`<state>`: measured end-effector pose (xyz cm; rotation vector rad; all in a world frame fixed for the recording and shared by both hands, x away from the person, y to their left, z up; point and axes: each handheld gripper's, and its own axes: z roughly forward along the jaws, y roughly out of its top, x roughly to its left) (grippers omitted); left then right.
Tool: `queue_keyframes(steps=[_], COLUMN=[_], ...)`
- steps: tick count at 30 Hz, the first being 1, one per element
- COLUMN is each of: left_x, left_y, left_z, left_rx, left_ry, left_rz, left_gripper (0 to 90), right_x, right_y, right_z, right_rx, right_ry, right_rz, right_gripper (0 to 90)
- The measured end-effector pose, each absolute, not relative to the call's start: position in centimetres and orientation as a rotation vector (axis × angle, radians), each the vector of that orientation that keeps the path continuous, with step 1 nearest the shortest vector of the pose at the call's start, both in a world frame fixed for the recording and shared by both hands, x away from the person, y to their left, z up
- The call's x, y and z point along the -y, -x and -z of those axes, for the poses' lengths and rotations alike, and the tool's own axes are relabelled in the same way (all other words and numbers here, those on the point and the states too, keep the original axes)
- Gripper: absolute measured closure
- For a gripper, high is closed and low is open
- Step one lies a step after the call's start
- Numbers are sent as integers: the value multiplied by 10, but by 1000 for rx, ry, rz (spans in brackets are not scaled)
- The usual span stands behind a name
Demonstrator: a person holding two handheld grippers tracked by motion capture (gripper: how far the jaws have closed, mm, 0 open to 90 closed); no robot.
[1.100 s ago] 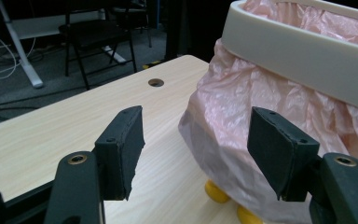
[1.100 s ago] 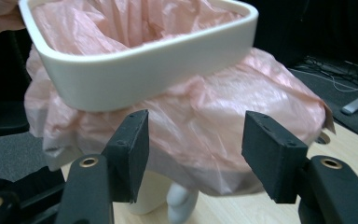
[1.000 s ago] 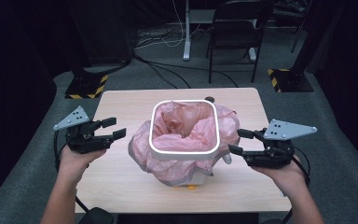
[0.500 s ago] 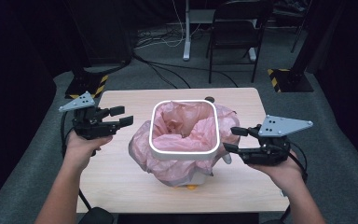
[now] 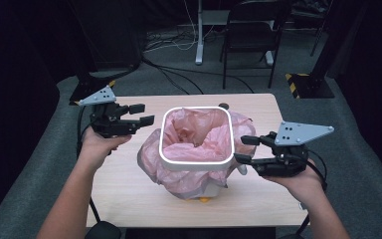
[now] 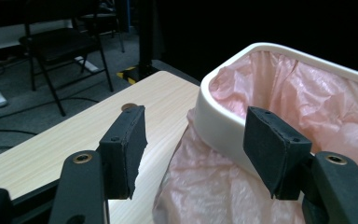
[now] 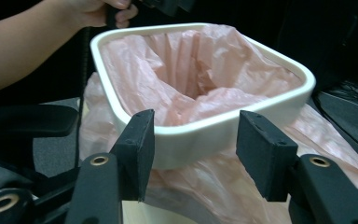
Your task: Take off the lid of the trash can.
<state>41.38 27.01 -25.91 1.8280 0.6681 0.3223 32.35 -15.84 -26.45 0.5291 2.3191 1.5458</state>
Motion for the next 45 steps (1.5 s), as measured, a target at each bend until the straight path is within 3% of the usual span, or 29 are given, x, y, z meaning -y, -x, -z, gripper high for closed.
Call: queue_keyframes(steps=[24,45], left_x=[-232,-206], left_y=[-446,-458], left_z=[256,263], left_rx=[-666,-634], left_ry=[-1881,-1953], left_rz=[-352,-311], left_gripper=[432,435], right_x=[136,127], right_y=[-320,-319], right_z=[263,262], right_rx=[-2382,-2393], right_ry=[-406,-386], right_rz=[-1580,-1591], right_gripper=[493,451])
